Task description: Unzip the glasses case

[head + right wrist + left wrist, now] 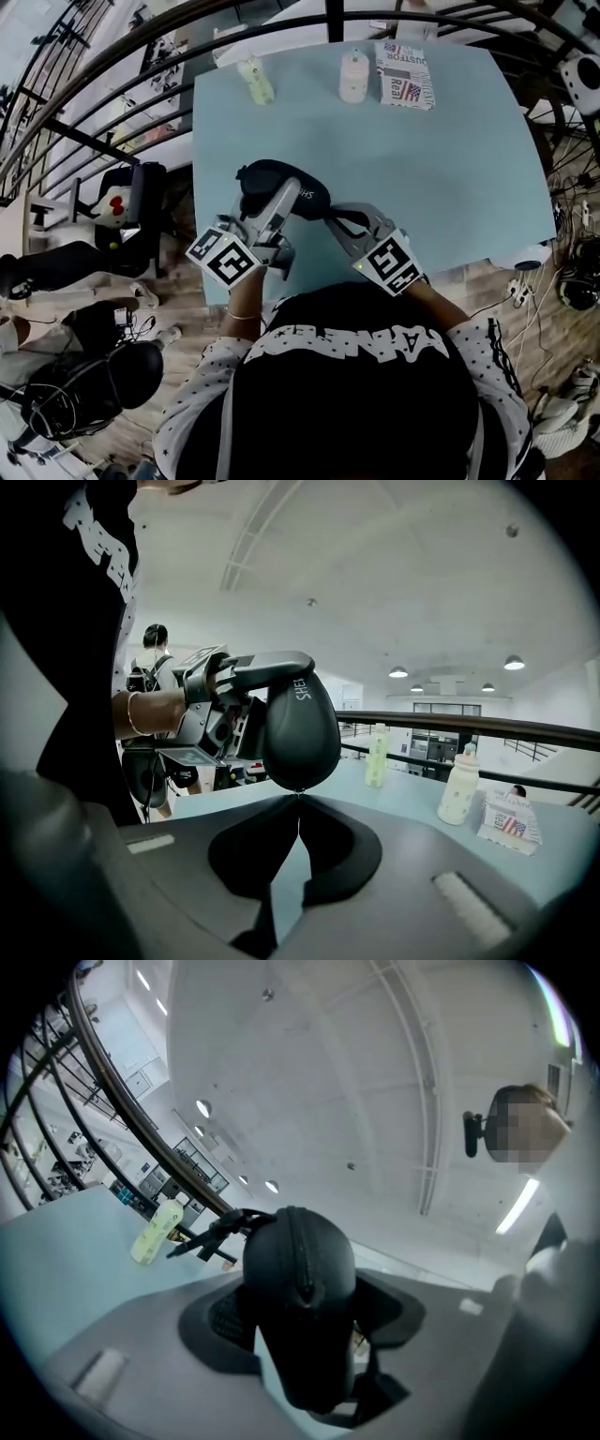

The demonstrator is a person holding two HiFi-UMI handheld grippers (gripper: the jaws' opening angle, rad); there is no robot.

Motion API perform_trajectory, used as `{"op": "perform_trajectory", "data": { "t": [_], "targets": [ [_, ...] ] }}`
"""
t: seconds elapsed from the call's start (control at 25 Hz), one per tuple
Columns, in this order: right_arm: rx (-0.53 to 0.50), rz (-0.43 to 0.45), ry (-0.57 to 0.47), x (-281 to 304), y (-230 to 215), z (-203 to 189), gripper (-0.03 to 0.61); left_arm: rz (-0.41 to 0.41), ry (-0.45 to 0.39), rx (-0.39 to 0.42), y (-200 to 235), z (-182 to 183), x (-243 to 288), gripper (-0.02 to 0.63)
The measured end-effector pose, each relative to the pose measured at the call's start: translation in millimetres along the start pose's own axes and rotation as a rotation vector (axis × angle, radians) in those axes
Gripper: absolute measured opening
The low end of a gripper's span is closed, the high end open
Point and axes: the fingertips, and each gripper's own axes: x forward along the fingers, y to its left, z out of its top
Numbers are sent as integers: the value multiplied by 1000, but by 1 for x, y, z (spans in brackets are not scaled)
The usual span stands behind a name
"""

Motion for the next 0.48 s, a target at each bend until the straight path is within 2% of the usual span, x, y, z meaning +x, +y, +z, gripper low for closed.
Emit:
{"op": "perform_trajectory", "data": {
  "t": [0.12,0.24,0.48],
  "targets": [
    [-36,23,-4,0,5,3,6,-11,-27,-17,-1,3,-3,0],
    [-75,20,16,0,3,1,6,-20,5,-28,-2,0,-2,0],
    [-89,-4,43,-2,-10,-7,6,-39,62,-51,-2,-10,-1,0]
  ]
}}
